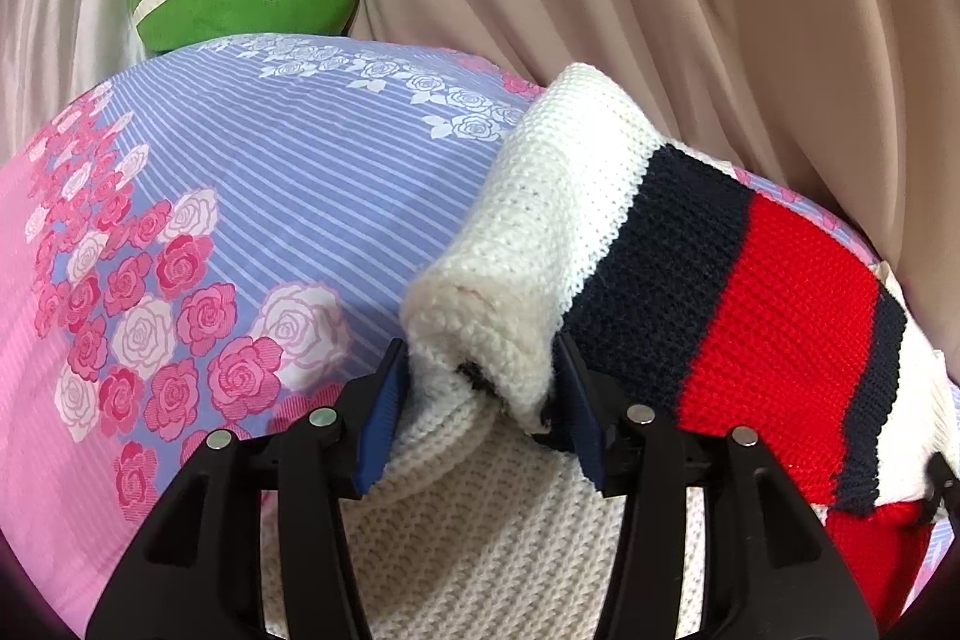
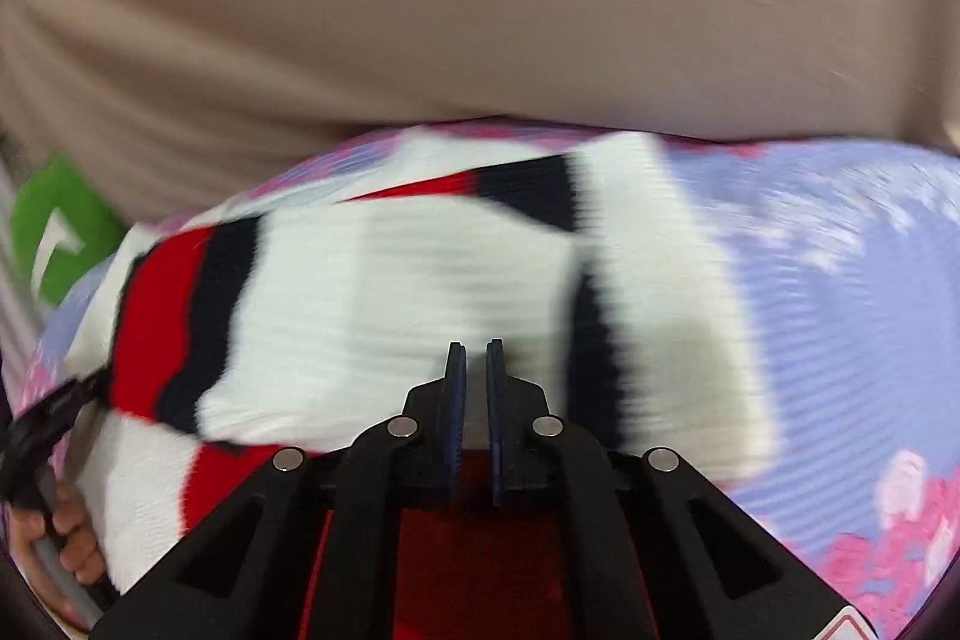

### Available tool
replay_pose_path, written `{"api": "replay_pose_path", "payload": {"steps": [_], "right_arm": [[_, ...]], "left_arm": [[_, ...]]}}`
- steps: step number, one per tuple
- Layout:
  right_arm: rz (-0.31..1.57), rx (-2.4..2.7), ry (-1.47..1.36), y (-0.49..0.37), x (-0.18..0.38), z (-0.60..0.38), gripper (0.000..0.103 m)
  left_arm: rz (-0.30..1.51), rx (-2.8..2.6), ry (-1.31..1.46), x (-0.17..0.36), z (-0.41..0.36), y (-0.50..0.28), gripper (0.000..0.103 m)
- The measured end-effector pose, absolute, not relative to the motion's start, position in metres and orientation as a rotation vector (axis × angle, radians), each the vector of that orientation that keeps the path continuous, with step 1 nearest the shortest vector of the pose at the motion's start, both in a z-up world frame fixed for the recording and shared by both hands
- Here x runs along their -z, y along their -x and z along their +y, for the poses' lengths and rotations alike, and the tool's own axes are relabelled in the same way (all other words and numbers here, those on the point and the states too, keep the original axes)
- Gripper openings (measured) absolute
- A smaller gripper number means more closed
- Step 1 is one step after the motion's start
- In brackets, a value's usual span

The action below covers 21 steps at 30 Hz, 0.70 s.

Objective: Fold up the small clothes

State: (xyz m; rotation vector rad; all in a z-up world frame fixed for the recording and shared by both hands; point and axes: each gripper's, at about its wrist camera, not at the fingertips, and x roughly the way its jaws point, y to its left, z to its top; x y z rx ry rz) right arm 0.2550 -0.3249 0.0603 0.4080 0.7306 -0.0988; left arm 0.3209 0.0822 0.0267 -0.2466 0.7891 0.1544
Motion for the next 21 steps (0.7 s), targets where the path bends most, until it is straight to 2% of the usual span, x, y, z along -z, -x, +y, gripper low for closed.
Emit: {"api": "replay_pose_path", "payload": {"steps": [2,3,5,7,9,13,16,17,19,21], "right_arm": [[0.694,0.096,-0.456,-0.245,-0.065,-0.333,0.028],[0.685,0.079,-0.456,-0.245,-0.066,-0.330,0.039],[0.701,0.025,-0.455,-0.249,-0.064,-0.328,0.051],[0.757,0.010,-0.423,-0.267,-0.054,-0.320,0.051],[0.780,0.002,-0.369,-0.277,-0.053,-0.308,0.009],[0.597,0.025,-0.332,-0.246,-0.088,-0.308,0.008],[0.745,0.100,-0.341,-0.277,-0.055,-0.320,0.008],[0.768,0.088,-0.333,-0.284,-0.040,-0.320,0.008],[0.755,0.078,-0.376,-0.276,-0.046,-0.324,0.008],[0.730,0.087,-0.426,-0.255,-0.054,-0.324,0.019]], "left_arm": [[0.788,-0.148,0.258,-0.026,0.084,-0.321,0.048],[0.786,-0.142,0.269,-0.026,0.085,-0.320,0.049],[0.783,-0.135,0.287,-0.026,0.088,-0.320,0.050],[0.783,-0.134,0.286,-0.026,0.088,-0.319,0.050],[0.783,-0.134,0.283,-0.026,0.088,-0.319,0.050],[0.784,-0.137,0.278,-0.025,0.086,-0.320,0.052],[0.788,-0.131,0.260,-0.025,0.082,-0.321,0.057],[0.789,-0.129,0.256,-0.025,0.082,-0.321,0.058],[0.790,-0.130,0.254,-0.024,0.081,-0.322,0.058],[0.784,-0.122,0.272,-0.024,0.084,-0.321,0.058]]}}
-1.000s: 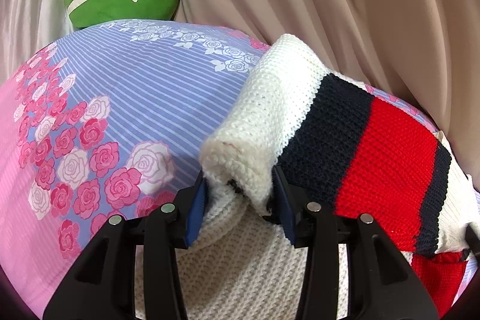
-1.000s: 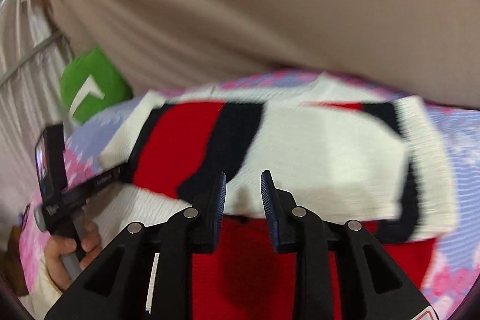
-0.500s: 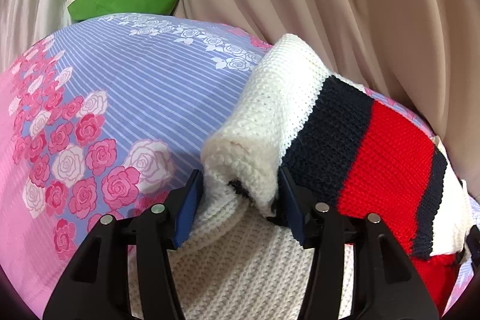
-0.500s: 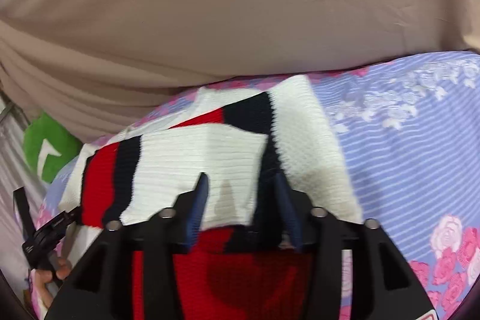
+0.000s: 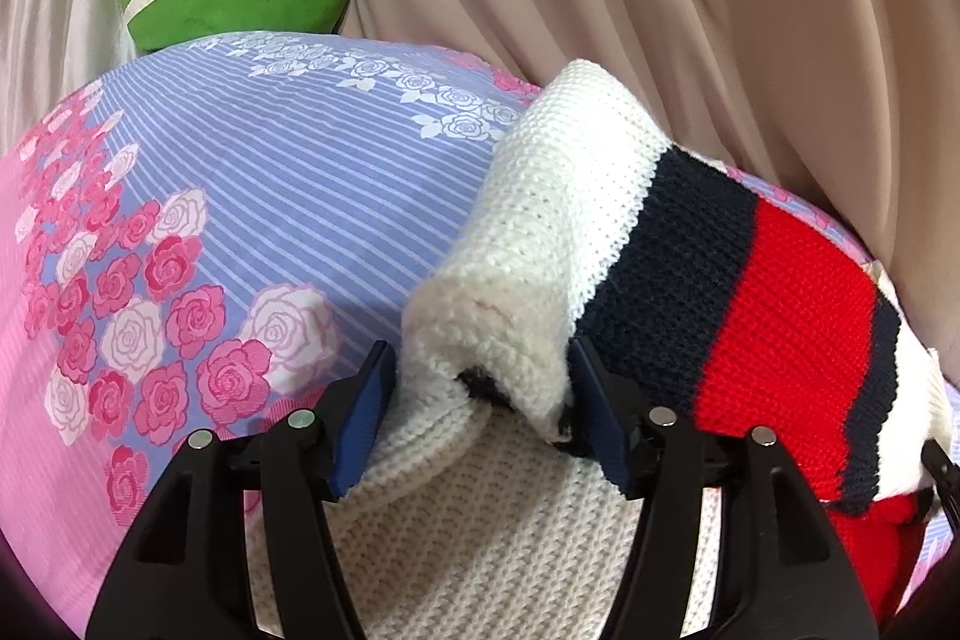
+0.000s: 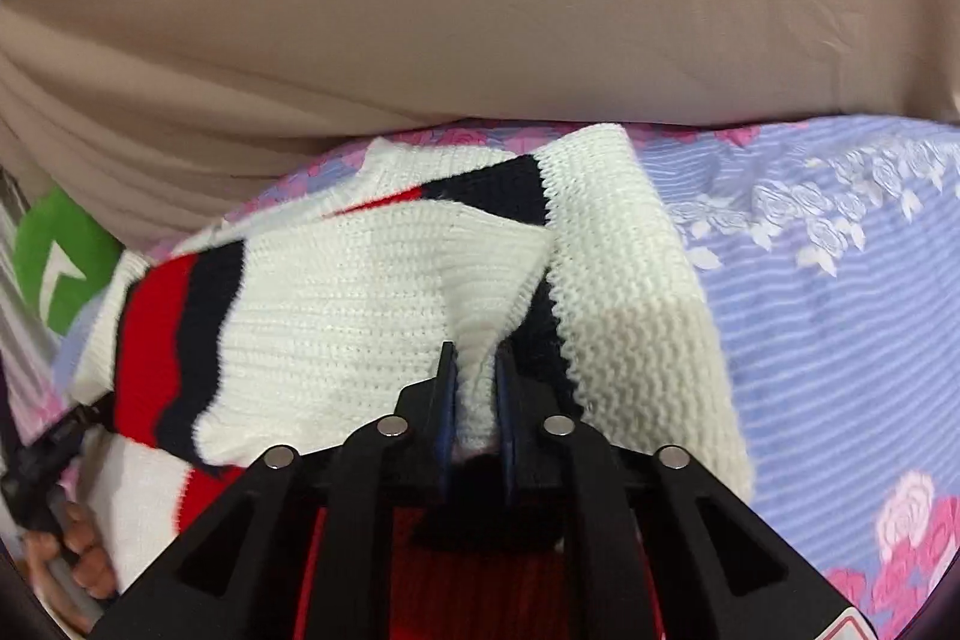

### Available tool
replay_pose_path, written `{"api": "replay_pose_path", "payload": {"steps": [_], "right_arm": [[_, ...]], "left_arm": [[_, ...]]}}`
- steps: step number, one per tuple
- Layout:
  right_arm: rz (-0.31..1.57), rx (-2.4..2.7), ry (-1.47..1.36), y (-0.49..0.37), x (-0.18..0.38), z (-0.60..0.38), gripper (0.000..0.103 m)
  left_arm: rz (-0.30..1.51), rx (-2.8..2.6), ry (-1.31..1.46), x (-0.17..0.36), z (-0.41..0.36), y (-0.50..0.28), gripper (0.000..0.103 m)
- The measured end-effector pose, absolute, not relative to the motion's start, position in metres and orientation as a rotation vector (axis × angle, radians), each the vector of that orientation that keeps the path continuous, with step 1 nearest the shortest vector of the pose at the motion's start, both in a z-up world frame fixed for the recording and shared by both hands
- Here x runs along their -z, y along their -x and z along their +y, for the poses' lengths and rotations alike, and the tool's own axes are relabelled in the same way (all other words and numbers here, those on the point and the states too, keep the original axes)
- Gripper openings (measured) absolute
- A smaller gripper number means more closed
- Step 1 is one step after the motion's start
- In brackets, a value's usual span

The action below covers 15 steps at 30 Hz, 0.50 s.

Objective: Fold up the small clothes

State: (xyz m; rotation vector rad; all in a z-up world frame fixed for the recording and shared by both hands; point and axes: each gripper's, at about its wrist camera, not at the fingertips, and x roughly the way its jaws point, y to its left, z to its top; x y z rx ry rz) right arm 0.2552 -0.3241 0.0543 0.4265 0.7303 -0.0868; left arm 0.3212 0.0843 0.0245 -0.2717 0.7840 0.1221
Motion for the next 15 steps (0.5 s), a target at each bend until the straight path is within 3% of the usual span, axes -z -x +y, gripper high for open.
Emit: {"api": "replay_pose_path", "payload": {"steps": [2,5,9,12,15], "right_arm": [[0.686,0.087,-0.432,-0.225,-0.063,-0.322,0.023],[0.666,0.053,-0.451,-0.158,-0.073,-0.323,0.040],[0.737,-0.007,-0.436,-0.051,-0.055,-0.318,0.052],[0.807,-0.022,-0.436,0.001,-0.036,-0.312,0.054],[0.833,-0.042,-0.455,0.039,-0.015,-0.299,0.054]], "left_arm": [[0.767,-0.094,0.323,-0.025,0.092,-0.318,0.060],[0.759,-0.047,0.396,-0.026,0.107,-0.306,0.067],[0.797,0.053,0.265,-0.036,0.116,-0.252,0.069],[0.816,0.116,0.156,-0.042,0.131,-0.190,0.082],[0.873,0.155,0.141,-0.036,0.152,-0.140,0.085]]}}
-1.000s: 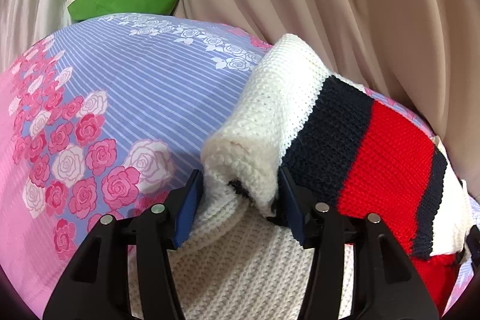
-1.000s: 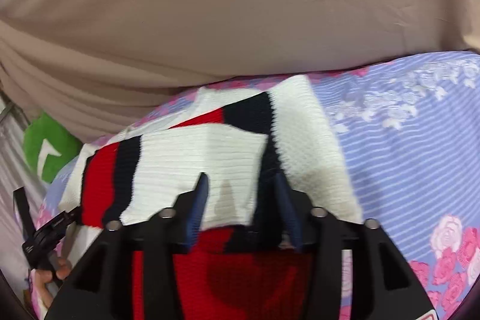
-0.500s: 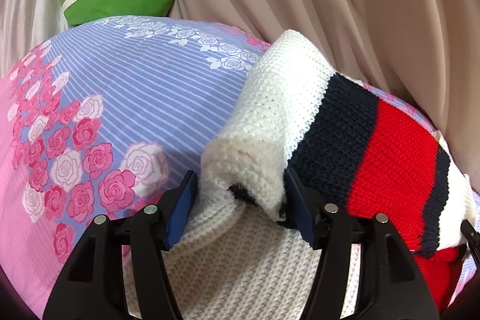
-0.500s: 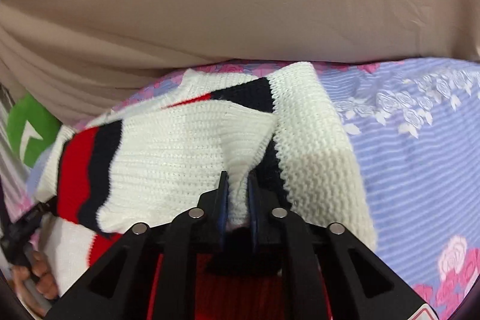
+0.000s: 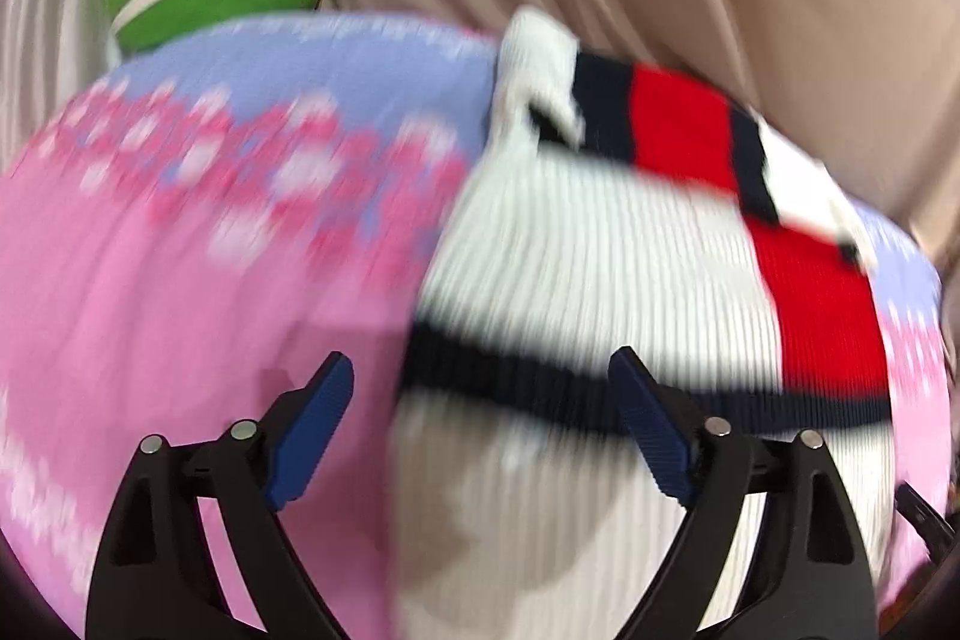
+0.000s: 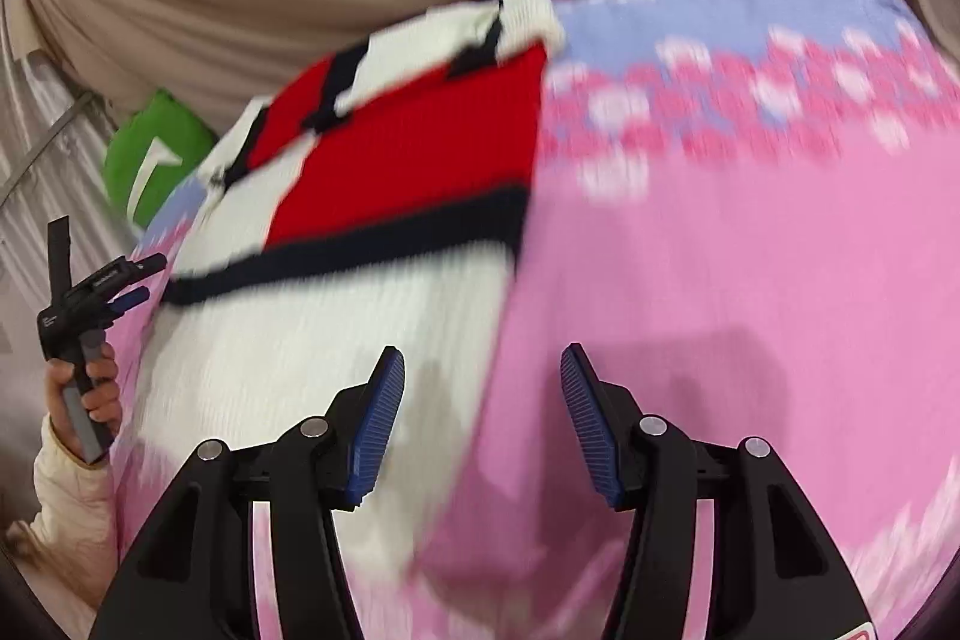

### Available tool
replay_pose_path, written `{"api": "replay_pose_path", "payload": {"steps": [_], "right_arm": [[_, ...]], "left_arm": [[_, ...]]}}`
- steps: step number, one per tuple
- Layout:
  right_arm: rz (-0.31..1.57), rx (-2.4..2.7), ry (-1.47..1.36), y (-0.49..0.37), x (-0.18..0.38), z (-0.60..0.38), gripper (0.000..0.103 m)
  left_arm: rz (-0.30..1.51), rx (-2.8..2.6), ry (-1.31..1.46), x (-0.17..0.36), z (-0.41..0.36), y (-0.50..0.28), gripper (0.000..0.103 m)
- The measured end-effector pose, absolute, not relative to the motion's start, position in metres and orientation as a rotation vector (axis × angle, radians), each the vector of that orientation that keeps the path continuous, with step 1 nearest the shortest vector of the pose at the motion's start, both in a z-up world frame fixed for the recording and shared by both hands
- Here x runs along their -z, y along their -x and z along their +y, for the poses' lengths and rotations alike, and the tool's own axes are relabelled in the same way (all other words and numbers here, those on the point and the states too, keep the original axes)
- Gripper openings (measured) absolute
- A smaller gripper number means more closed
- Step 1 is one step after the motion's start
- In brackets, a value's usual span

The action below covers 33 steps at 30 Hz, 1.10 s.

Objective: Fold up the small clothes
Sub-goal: 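Grasp the sweater hem with both grippers and fold it toward the collar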

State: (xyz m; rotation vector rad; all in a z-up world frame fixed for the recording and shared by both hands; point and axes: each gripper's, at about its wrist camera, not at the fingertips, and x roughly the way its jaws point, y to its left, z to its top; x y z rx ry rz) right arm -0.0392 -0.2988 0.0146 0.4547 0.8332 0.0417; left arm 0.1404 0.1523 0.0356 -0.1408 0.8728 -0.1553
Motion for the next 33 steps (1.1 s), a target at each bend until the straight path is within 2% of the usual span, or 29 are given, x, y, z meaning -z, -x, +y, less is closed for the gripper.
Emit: {"api": "replay_pose_path", "payload": {"steps": [2,4,9,11,12,14,15,21,27,29,33], "right_arm": [[0.824,-0.070,-0.464,0.052,-0.013,-0.285,0.060],[0.815,-0.115,-0.486,0.055,-0.009,-0.277,0.060],[0.790,-0.141,-0.502,0.044,-0.012,-0.255,0.066],[0.789,-0.131,-0.507,0.037,-0.012,-0.251,0.061],[0.792,-0.129,-0.503,0.034,-0.012,-0.249,0.043],[0.801,-0.122,-0.522,0.030,-0.007,-0.246,0.014],[0.784,-0.119,-0.535,0.030,-0.006,-0.246,0.014],[0.580,-0.202,-0.507,0.071,-0.048,-0.244,0.011],[0.356,-0.319,-0.613,0.128,-0.082,-0.268,0.011],[0.243,-0.410,-0.601,0.157,-0.100,-0.271,0.010],[0.082,-0.555,-0.499,0.212,-0.140,-0.269,0.007]], "left_arm": [[0.922,0.177,0.192,-0.027,0.169,-0.113,0.085],[0.976,0.198,0.279,-0.014,0.181,-0.092,0.086],[0.958,0.229,0.341,-0.012,0.176,-0.069,0.086],[0.958,0.245,0.342,-0.013,0.169,-0.068,0.070],[0.964,0.265,0.336,-0.013,0.166,-0.068,0.049],[0.982,0.267,0.332,-0.012,0.161,-0.072,0.029],[0.982,0.268,0.336,-0.013,0.160,-0.071,0.014],[0.828,0.335,0.349,-0.055,0.166,-0.032,0.012],[0.670,0.443,0.350,-0.108,0.175,0.022,0.011],[0.571,0.498,0.341,-0.132,0.180,0.048,0.011],[0.300,0.603,0.301,-0.181,0.196,0.120,0.000]]}}
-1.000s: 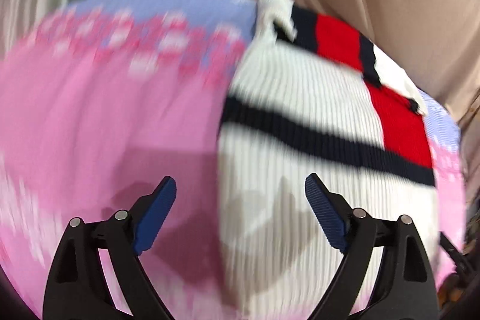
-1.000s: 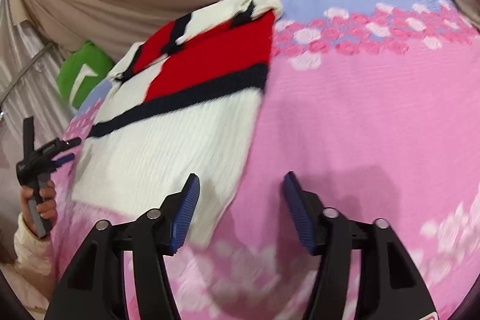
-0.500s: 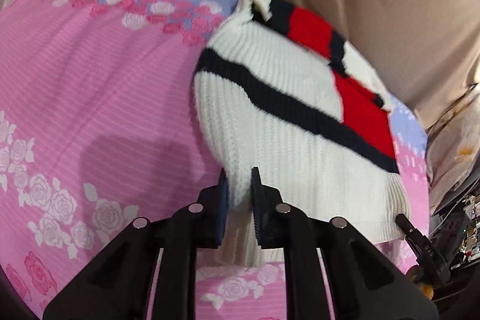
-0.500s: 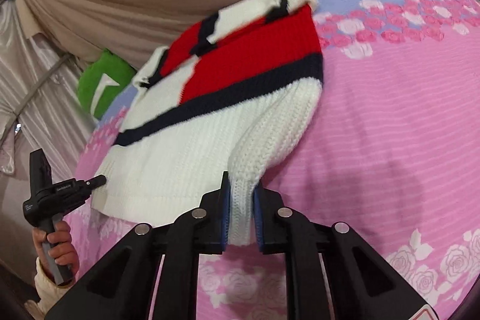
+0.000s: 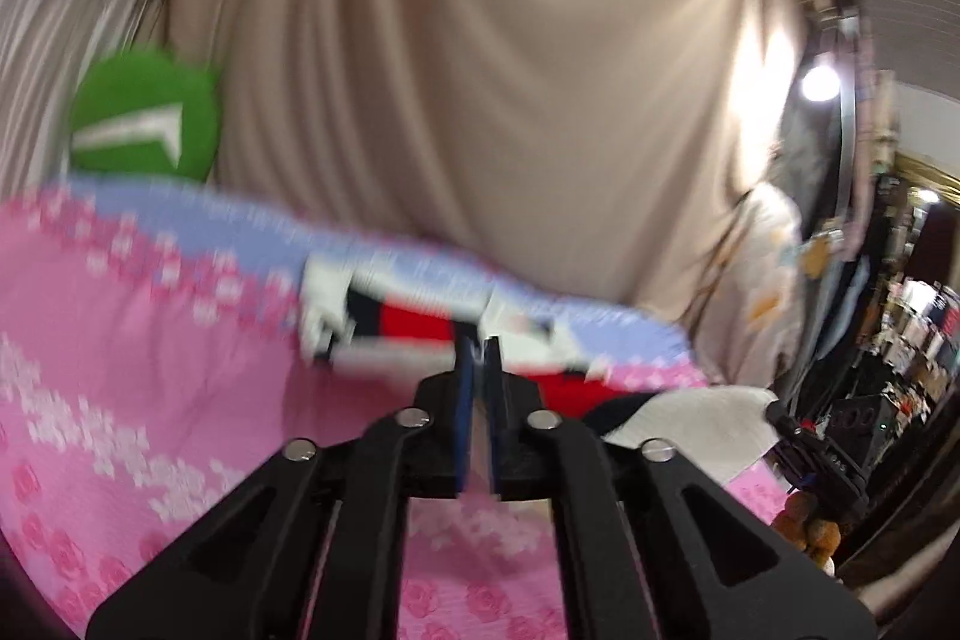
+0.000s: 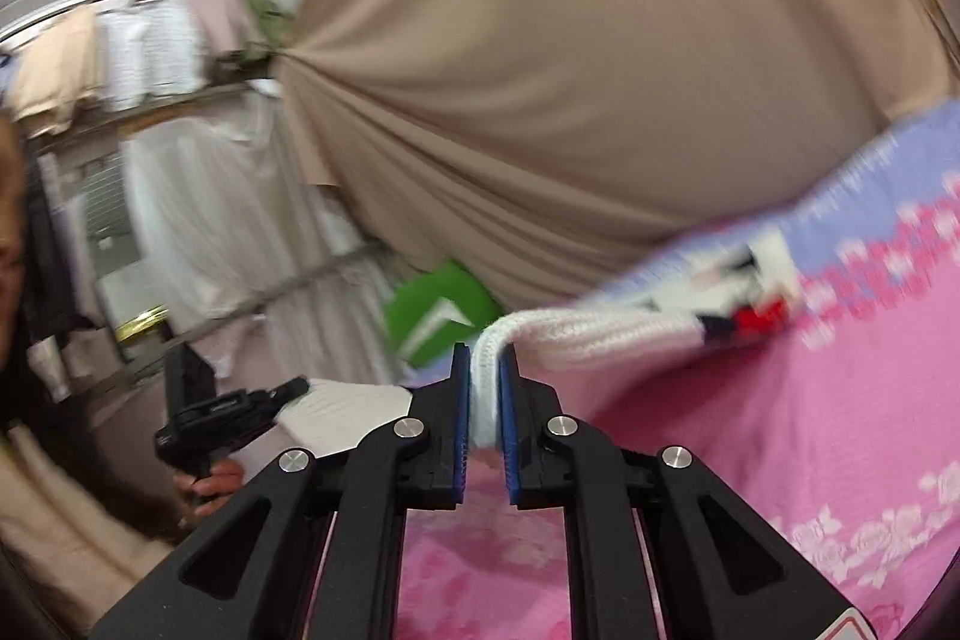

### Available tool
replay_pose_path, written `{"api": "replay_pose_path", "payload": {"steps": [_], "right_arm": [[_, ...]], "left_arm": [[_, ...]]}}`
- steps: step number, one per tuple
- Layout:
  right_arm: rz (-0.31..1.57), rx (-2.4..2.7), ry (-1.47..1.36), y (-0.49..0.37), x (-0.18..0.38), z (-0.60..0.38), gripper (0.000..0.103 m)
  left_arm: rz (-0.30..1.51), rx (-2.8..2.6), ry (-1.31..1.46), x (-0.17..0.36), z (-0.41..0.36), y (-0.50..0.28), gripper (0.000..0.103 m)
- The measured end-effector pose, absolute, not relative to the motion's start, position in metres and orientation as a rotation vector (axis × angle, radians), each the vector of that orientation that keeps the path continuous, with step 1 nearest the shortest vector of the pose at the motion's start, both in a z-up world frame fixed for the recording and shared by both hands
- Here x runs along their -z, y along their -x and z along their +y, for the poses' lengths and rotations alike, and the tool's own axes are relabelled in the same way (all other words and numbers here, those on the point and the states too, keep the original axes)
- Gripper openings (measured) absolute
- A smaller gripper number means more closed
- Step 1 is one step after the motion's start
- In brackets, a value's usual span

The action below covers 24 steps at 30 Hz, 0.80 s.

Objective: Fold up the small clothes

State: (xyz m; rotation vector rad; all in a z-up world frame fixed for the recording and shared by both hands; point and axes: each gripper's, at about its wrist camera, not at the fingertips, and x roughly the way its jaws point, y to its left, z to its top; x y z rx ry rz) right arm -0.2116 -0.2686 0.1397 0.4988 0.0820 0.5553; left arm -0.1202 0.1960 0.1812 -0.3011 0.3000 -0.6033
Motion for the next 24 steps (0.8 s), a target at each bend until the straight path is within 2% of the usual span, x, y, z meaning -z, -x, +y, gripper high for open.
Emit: {"api": "replay_pose_path", "payload": {"steps": [1,2,4,6,8,9,10,12,13,14,15,18,19,20,21,23,24], "right_arm": [[0.046,-0.580,-0.461,0.225,-0.151,-0.268,0.006],[0.006,-0.609,-0.434,0.236,-0.160,-0.268,0.000],[-0.051,-0.617,-0.411,0.249,-0.173,-0.270,0.000],[-0.029,-0.517,-0.383,0.247,-0.178,-0.272,0.000],[0.093,-0.395,-0.389,0.225,-0.166,-0.279,0.001],[0.181,-0.345,-0.408,0.211,-0.155,-0.282,0.005],[0.250,-0.317,-0.420,0.201,-0.144,-0.284,0.010],[0.417,-0.241,-0.420,0.181,-0.117,-0.285,0.016],[0.526,-0.207,-0.425,0.172,-0.098,-0.286,0.020],[0.627,-0.196,-0.441,0.165,-0.079,-0.286,0.032],[0.709,-0.198,-0.453,0.159,-0.061,-0.286,0.039],[0.955,-0.260,-0.470,0.157,-0.006,-0.278,0.041],[1.020,-0.306,-0.473,0.158,0.009,-0.273,0.041],[1.016,-0.325,-0.466,0.163,0.013,-0.271,0.042],[0.983,-0.343,-0.459,0.172,0.009,-0.271,0.052],[0.982,-0.427,-0.541,0.171,0.016,-0.270,0.055],[0.965,-0.442,-0.554,0.175,0.014,-0.271,0.053]], "left_arm": [[0.210,0.633,0.308,-0.195,0.205,0.142,0.000],[0.151,0.641,0.307,-0.205,0.210,0.153,0.000],[0.091,0.597,0.282,-0.219,0.214,0.168,0.000],[0.142,0.555,0.269,-0.220,0.210,0.158,0.000],[0.314,0.523,0.262,-0.203,0.200,0.126,0.001],[0.405,0.490,0.251,-0.190,0.194,0.112,0.007],[0.520,0.432,0.221,-0.170,0.187,0.092,0.024],[0.718,0.339,0.166,-0.130,0.178,0.065,0.047],[0.839,0.289,0.145,-0.102,0.176,0.051,0.048],[0.924,0.276,0.144,-0.080,0.176,0.044,0.048],[1.017,0.270,0.150,-0.056,0.177,0.038,0.048],[1.175,0.286,0.196,-0.013,0.181,0.038,0.049],[1.220,0.319,0.217,-0.002,0.180,0.038,0.052],[1.209,0.336,0.214,0.000,0.179,0.039,0.056],[1.198,0.347,0.201,0.000,0.176,0.040,0.069],[1.197,0.373,0.199,0.005,0.168,0.039,0.070],[1.180,0.377,0.198,0.006,0.165,0.037,0.066]]}}
